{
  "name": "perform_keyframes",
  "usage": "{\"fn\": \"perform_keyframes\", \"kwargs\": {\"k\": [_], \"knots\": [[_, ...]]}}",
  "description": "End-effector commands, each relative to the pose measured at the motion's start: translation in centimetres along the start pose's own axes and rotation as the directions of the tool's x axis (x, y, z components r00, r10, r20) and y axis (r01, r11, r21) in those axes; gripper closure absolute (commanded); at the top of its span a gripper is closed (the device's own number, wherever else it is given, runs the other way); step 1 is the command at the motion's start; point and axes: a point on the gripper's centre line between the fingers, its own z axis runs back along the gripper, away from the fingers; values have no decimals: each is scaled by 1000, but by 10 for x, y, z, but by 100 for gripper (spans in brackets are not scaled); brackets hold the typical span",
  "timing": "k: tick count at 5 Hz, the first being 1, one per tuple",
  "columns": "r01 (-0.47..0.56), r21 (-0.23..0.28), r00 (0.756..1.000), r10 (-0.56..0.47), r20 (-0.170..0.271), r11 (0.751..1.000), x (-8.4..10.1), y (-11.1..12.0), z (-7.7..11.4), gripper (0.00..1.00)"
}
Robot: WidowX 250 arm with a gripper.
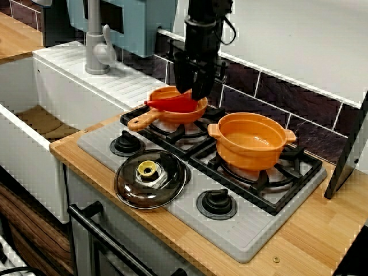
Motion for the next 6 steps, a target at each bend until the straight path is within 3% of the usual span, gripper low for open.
{"fn": "perform_keyframes", "kwargs": {"k": [1,4,5,6], "knots": [[-15,9,998,15,68,1000,2,9,35,0],[-59,42,997,57,43,997,10,28,17,0],[-68,51,997,65,48,996,9,29,11,63],[-67,50,997,65,46,996,10,29,11,0]]}}
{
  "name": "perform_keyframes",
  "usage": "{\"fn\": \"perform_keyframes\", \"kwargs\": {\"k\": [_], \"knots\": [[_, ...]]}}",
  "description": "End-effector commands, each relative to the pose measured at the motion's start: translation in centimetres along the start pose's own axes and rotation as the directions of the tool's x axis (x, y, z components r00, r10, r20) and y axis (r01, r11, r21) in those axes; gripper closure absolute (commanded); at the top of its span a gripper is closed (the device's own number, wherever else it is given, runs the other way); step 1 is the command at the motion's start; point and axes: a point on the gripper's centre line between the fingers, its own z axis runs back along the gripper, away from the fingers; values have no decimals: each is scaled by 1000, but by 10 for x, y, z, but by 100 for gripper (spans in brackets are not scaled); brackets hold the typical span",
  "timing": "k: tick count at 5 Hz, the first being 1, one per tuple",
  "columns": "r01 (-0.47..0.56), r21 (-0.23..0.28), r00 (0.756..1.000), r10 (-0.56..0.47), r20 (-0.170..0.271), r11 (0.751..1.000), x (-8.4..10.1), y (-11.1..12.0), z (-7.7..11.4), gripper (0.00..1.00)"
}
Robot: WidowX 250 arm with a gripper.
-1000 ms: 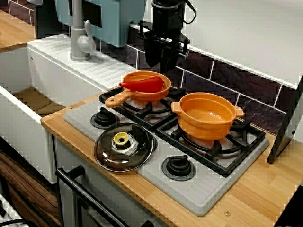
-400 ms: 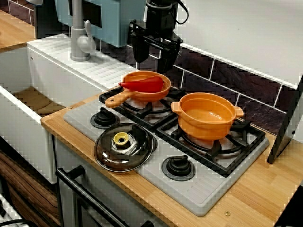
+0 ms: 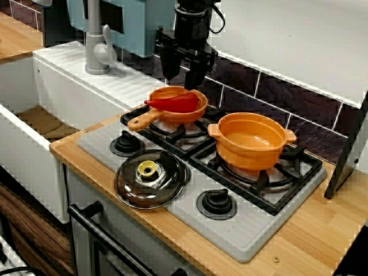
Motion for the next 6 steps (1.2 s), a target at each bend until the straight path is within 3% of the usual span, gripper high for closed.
{"fn": "perform_keyframes", "kwargs": {"k": [1,6], "knots": [[-7,-3,999,8,39,1000,5,3,15,0],[-3,37,1000,2,30,999,0,-7,-15,0]]}}
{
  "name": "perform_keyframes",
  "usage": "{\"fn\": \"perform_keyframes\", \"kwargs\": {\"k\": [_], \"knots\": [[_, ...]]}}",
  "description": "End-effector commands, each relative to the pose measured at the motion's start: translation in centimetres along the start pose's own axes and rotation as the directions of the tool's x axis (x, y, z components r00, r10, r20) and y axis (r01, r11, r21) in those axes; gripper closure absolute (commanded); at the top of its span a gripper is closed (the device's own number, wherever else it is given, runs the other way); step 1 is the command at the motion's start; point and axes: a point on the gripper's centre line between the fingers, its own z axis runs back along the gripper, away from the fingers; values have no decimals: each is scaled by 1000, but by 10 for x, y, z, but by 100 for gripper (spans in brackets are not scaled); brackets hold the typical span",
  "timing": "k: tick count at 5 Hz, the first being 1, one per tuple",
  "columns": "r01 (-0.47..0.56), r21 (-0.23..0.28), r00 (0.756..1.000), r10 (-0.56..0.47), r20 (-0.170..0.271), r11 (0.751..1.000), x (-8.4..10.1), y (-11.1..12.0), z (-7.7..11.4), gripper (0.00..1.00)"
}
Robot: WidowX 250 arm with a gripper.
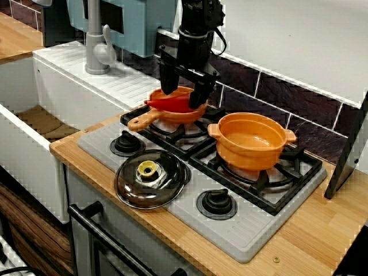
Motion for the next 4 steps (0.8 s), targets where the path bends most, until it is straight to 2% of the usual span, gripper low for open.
{"fn": "perform_keyframes", "kwargs": {"k": [1,2,3,4], "knots": [[-4,11,999,3,32,1000,7,2,9,0],[-5,10,1000,4,29,1000,8,2,8,0],[1,-3,1000,-1,21,1000,8,3,7,13],[1,-13,1000,-1,23,1000,9,5,10,100]]}}
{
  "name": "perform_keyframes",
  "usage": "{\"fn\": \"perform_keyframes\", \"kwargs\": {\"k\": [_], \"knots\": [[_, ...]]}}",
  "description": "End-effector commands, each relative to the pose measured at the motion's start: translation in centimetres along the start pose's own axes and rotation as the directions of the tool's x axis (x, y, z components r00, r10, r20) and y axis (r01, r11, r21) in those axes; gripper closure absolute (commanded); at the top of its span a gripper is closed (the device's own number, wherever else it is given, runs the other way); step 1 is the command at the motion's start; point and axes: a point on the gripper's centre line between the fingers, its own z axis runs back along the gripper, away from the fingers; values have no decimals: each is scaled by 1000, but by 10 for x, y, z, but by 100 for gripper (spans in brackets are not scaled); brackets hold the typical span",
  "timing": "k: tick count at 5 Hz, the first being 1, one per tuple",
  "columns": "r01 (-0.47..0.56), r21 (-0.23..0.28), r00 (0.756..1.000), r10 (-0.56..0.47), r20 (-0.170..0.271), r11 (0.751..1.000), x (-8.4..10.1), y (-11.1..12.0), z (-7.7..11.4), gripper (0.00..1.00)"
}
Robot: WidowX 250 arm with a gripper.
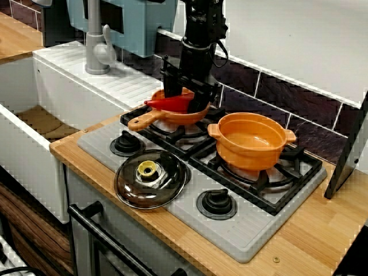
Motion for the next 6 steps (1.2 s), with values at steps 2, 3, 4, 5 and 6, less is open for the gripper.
{"fn": "perform_keyframes", "kwargs": {"k": [2,3,4,5,6], "knots": [[-6,-43,998,9,62,999,7,9,38,100],[-4,-64,997,8,71,998,6,8,55,100],[6,-93,995,3,98,996,1,5,76,100],[29,-109,994,-17,112,994,-6,-4,89,100],[65,-107,990,-51,132,992,-16,-19,96,100]]}}
